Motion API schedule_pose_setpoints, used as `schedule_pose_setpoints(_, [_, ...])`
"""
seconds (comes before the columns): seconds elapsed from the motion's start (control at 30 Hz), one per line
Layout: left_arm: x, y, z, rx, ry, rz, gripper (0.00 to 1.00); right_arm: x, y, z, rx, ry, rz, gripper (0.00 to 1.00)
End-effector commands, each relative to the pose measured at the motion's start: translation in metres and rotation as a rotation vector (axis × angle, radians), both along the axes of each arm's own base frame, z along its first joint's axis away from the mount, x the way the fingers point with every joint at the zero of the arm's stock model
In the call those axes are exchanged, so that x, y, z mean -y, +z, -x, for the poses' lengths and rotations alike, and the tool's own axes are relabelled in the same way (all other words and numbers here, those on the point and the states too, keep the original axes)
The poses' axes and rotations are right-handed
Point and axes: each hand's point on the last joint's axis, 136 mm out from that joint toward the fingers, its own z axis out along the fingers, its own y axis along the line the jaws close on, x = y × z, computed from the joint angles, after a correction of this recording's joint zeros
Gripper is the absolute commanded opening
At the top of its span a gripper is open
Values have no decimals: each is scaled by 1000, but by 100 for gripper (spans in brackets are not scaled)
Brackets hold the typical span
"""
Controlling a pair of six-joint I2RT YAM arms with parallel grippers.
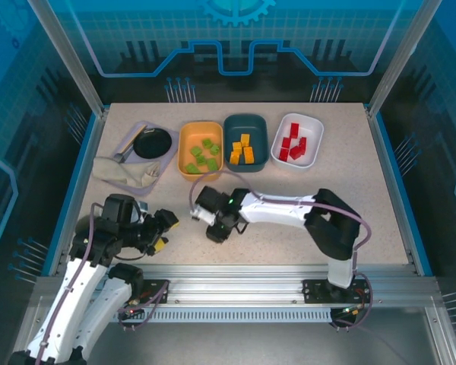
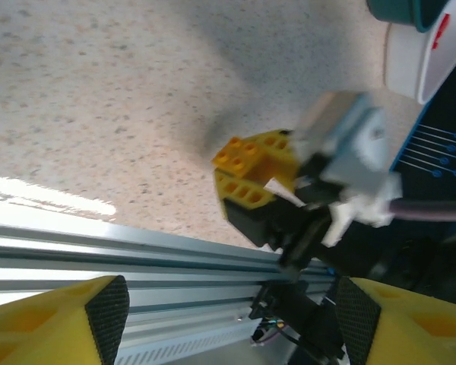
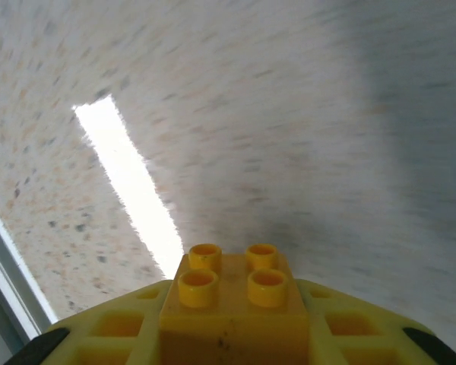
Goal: Sort the legos into containers by color
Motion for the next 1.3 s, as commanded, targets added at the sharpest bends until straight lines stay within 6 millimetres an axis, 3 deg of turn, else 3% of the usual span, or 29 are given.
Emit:
schedule_pose_setpoints(0.0, [15,28,-30,94,-30,79,76,11,64,-46,50,-159,-127,27])
schedule_pose_setpoints(0.13, [21,45,-63,144,-37,76,76,38,92,-102,67,-352,-190,27])
schedule_pose_setpoints(0.27, [27,55,-98,176,-38,75,77,63,108,-159,99,-539,-216,26])
schedule_pose_setpoints(0.43, [34,66,-140,219,-44,71,77,93,105,-217,133,-742,-175,26])
schedule_pose_setpoints(0.57, [38,68,-173,239,-51,45,77,114,89,-252,167,-864,-71,26])
schedule_pose_setpoints(0.77, [46,67,-217,265,-51,51,78,142,71,-293,228,-996,62,26])
schedule_pose_setpoints(0.8, [47,66,-223,270,-53,51,78,145,59,-299,222,-1006,83,26])
schedule_pose_setpoints(0.97, [55,67,-254,288,-72,58,77,151,36,-322,212,-1039,108,27])
schedule_pose_setpoints(1.27, [61,68,-279,293,-90,51,77,153,11,-347,209,-1079,77,32])
